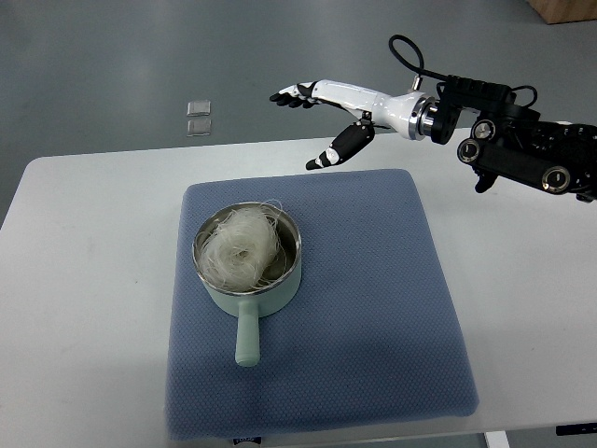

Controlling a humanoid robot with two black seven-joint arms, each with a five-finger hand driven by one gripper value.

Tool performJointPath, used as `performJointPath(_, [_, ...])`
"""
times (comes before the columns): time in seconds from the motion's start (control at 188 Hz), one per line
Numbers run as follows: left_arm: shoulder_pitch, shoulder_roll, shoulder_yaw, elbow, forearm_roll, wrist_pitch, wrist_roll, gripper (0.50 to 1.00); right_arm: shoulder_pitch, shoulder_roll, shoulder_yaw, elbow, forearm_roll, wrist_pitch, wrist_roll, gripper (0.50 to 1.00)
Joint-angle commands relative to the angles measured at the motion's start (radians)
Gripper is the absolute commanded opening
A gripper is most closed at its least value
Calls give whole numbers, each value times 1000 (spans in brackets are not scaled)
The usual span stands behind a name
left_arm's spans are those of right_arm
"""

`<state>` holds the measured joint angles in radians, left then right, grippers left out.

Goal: Put vermicelli into pot with right hand

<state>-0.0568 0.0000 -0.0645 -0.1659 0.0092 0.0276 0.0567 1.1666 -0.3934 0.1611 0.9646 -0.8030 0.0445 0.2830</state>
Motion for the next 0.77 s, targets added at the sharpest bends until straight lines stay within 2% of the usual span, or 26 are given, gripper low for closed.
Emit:
performJointPath(0.0, [0,0,2,2,0,0,0,1000,-108,-2,117,-56,148,-41,-34,891])
performJointPath(0.09, [0,0,2,2,0,0,0,1000,-199,11,235,-109,264,-101,-74,891])
performJointPath(0.207, [0,0,0,2,0,0,0,1000,-289,19,357,-121,389,-141,-88,893])
performJointPath(0.324, [0,0,0,2,0,0,0,1000,-349,21,403,-121,501,-144,-90,895])
performJointPath(0.393, [0,0,0,2,0,0,0,1000,-372,36,405,-121,553,-146,-87,924])
performJointPath(0.76, [0,0,2,2,0,0,0,1000,-423,64,433,-133,564,-141,-76,924])
